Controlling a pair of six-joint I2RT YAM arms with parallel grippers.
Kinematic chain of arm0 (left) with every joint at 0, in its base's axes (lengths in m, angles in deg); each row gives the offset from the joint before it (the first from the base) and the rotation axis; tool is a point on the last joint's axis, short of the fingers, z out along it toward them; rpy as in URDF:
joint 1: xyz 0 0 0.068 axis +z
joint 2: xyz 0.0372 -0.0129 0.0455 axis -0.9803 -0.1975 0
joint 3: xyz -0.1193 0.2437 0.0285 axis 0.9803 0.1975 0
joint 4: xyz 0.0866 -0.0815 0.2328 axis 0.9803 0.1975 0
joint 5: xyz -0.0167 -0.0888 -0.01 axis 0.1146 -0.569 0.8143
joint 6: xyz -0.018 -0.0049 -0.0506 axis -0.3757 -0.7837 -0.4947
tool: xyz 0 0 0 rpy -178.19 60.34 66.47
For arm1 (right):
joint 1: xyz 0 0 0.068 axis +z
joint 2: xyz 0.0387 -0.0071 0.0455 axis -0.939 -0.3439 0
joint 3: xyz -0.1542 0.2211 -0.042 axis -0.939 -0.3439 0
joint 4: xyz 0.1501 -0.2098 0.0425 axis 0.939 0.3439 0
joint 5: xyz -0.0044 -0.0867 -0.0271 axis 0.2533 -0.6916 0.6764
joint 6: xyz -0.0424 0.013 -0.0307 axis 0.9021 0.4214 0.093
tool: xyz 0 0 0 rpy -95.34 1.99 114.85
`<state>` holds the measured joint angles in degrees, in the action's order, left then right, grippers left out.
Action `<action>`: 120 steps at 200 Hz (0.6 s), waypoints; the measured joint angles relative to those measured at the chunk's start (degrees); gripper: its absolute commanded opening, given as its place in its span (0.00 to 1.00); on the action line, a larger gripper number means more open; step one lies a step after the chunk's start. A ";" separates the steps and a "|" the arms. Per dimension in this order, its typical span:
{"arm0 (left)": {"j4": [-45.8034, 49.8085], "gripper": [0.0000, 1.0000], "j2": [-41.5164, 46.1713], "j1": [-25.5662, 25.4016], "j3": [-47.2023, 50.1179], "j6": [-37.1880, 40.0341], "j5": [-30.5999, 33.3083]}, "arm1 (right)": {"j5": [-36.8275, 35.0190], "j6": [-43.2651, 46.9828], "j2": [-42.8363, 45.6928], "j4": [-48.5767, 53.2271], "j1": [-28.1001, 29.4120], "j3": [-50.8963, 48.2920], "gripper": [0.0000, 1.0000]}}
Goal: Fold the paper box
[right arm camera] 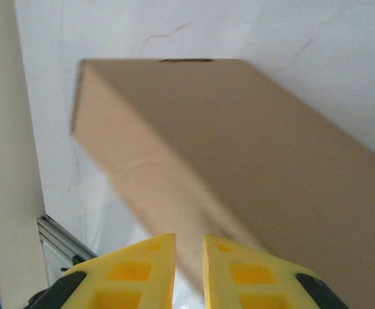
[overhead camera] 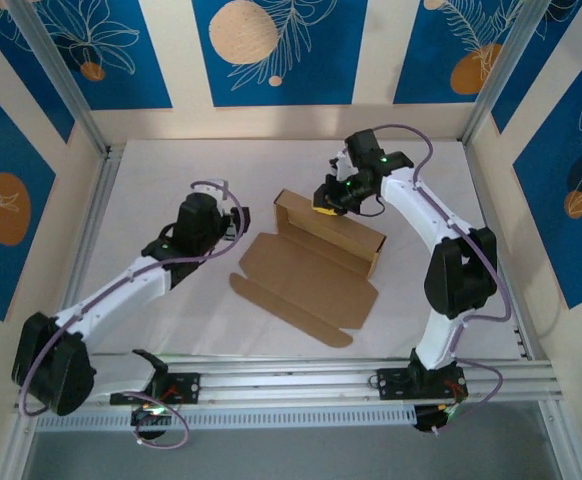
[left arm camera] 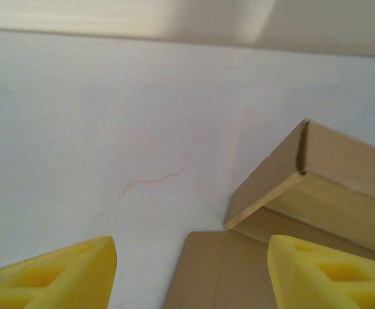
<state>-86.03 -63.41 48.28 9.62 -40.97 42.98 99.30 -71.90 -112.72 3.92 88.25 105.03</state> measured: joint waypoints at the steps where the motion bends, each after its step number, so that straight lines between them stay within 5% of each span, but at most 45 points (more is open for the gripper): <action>1: 0.04 0.63 0.15 0.00 -0.04 0.00 0.00 | 0.20 -0.02 -0.22 -0.13 -0.37 -0.04 0.20; 72: 7.32 0.65 11.13 0.11 -6.51 -0.46 1.16 | 7.78 -3.02 -7.37 -6.45 -12.15 1.49 0.19; 120: 7.76 0.67 13.35 0.13 -9.66 0.17 1.90 | 7.72 -6.62 -10.03 -10.75 -17.03 -7.43 0.24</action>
<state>-78.27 -50.05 48.41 -0.04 -40.80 44.88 107.02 -78.53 -122.75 -6.83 71.23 97.60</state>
